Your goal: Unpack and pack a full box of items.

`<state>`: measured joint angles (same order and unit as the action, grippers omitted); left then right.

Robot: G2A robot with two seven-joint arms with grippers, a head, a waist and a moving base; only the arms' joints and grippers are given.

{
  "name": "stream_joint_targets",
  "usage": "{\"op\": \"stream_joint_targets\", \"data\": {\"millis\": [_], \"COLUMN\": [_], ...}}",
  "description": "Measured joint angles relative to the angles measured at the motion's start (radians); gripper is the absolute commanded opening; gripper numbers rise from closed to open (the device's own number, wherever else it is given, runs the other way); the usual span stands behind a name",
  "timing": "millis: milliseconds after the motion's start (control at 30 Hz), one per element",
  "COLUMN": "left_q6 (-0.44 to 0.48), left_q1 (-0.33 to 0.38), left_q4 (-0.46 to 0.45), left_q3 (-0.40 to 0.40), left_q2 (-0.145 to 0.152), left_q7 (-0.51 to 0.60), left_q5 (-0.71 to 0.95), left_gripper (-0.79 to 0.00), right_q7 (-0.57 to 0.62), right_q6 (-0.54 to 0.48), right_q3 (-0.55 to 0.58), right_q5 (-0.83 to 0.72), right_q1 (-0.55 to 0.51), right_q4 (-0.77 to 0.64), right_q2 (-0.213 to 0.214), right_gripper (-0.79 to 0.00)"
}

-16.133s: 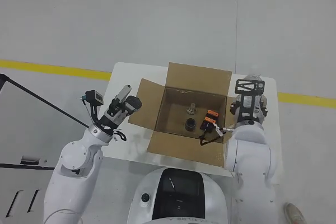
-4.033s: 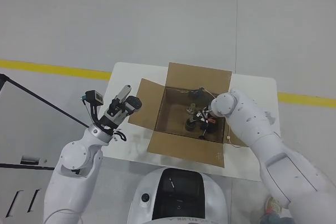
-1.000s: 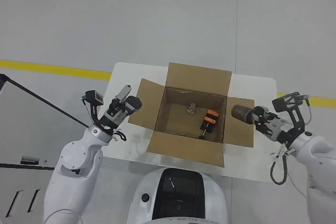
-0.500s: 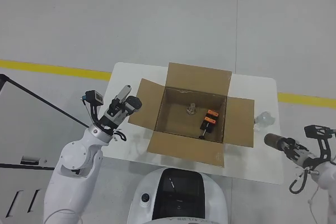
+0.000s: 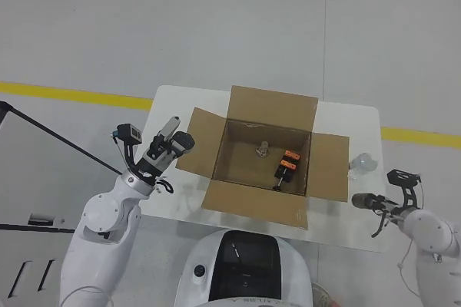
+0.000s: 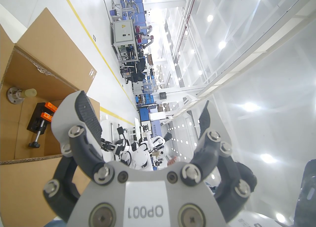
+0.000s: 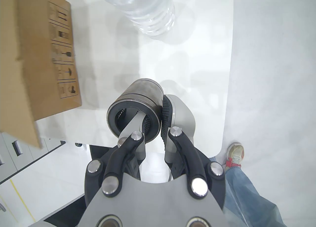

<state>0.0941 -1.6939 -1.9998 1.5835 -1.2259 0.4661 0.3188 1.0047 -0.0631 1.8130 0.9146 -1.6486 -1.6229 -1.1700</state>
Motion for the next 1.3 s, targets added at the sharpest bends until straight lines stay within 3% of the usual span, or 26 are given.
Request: {"op": "stream_joint_targets", "data": {"millis": [100, 533, 700, 900, 1267, 1300], "left_q6": [0.000, 0.000, 0.000, 0.000, 0.000, 0.000], "left_q1": [0.000, 0.000, 0.000, 0.000, 0.000, 0.000], "left_q4": [0.000, 0.000, 0.000, 0.000, 0.000, 0.000], "left_q3": [0.000, 0.000, 0.000, 0.000, 0.000, 0.000], "left_q2": [0.000, 0.000, 0.000, 0.000, 0.000, 0.000], "left_q7": [0.000, 0.000, 0.000, 0.000, 0.000, 0.000], "left_q5": [0.000, 0.000, 0.000, 0.000, 0.000, 0.000], "left_gripper": [0.000, 0.000, 0.000, 0.000, 0.000, 0.000], "right_q7": [-0.007, -0.044, -0.029, 0.019, 0.029, 0.030], "right_q6": [0.011, 0.080, 0.113, 0.120, 0.116, 0.116], "right_q3": [-0.049, -0.091, -0.135, -0.172, -0.176, -0.177], "right_q5": [0.060, 0.162, 0.199, 0.196, 0.180, 0.180], "right_q1": [0.051, 0.044, 0.089, 0.148, 0.155, 0.157], "right_q4": [0.074, 0.042, 0.076, 0.135, 0.176, 0.179], "right_q2": [0.001, 0.002, 0.000, -0.001, 0.002, 0.002], "right_gripper": [-0.785, -0.785, -0.785, -0.785, -0.785, -0.723]}}
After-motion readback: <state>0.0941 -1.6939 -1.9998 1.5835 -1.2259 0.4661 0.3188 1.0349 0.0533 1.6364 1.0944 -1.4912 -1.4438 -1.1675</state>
